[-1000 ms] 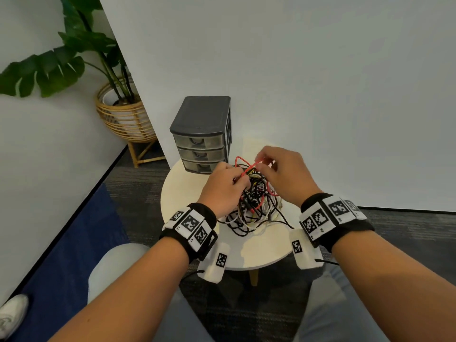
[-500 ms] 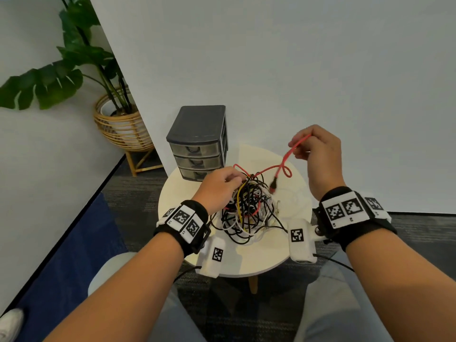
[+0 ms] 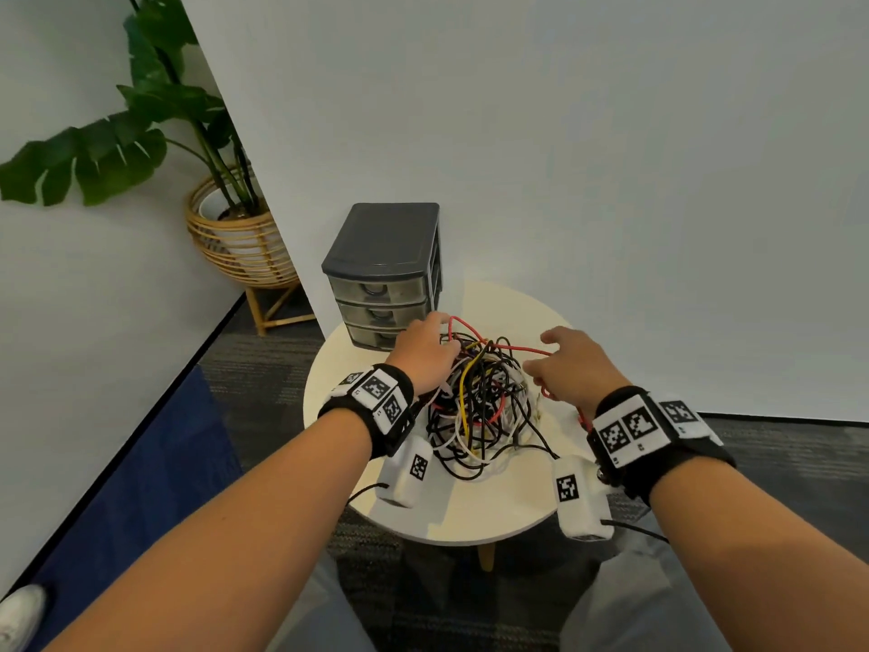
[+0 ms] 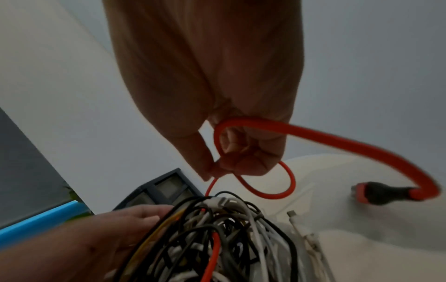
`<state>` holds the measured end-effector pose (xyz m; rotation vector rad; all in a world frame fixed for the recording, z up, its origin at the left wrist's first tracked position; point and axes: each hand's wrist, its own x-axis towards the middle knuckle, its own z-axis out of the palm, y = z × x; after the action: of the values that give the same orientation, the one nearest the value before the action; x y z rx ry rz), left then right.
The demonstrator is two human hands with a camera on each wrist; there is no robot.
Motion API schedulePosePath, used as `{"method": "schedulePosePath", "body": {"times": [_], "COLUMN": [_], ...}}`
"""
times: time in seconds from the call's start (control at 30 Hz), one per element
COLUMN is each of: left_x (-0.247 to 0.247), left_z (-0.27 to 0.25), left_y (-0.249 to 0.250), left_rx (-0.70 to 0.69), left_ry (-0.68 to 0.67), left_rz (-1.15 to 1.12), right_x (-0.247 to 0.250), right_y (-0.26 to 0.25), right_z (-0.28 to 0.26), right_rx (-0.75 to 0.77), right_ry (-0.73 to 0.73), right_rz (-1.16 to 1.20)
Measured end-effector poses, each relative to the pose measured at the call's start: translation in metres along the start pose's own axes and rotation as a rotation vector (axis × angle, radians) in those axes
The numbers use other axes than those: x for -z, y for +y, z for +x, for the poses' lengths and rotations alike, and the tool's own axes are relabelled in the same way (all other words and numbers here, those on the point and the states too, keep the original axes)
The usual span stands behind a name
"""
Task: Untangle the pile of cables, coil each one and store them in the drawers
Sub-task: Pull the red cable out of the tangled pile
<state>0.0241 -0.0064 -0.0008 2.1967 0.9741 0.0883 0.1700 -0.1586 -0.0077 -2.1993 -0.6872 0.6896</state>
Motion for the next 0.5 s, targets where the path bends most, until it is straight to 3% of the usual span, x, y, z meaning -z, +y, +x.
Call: {"method": "schedulePosePath", "body": {"times": [0.1,0.27,0.5], "left_x": [0.006,0.016,0.040], "left_z": [0.007,0.007,-0.012], "left_y": [0.004,0.005,0.008], "left_rx": [0.052,0.041,0.014], "left_ry": [-0.037,0.114,0.175], "left_rz": [-0.199,-0.437,-0.577], "right_x": [-0.005,-0.012,-0.004], "right_y": [-0.006,-0.010,-0.016], "right_z": [0.001,0.001,-0.001], "right_rx": [0.066,0.201,0.262], "right_ry": [-0.055,-0.073,-0.202], "right_rz": [-0.131,-0.183,-0.203]}}
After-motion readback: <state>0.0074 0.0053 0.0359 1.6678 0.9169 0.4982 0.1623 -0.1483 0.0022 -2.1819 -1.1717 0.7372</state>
